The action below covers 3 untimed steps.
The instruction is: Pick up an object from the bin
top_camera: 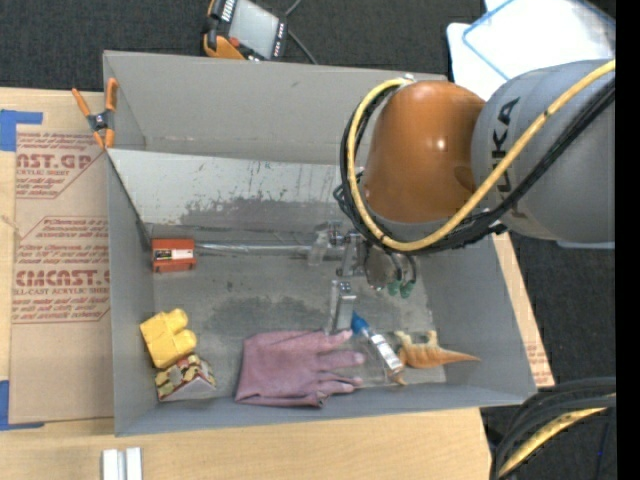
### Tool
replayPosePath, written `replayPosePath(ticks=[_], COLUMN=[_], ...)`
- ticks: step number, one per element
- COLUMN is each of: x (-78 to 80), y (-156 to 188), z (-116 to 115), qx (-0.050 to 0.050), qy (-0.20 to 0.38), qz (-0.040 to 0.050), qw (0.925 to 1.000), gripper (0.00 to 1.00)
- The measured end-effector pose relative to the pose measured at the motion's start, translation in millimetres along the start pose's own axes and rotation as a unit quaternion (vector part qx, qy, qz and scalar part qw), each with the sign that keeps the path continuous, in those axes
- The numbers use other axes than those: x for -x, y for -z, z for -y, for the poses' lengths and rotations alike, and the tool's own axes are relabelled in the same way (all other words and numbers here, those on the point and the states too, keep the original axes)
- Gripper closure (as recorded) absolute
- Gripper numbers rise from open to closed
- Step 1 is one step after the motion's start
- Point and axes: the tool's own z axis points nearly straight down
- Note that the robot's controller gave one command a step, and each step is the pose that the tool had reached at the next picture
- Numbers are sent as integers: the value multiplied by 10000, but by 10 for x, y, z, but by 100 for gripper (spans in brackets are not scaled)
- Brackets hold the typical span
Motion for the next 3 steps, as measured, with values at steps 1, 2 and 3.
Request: replayPosePath(ticks=[1, 2, 3], x=[-89, -467, 674], y=[-185, -743, -597], z=[186, 234, 447], qx=[-1, 1, -4], qy=[261, 724, 610], qz=[7, -16, 65], qw=[9997, 9974, 9981], gripper=[0, 0, 100])
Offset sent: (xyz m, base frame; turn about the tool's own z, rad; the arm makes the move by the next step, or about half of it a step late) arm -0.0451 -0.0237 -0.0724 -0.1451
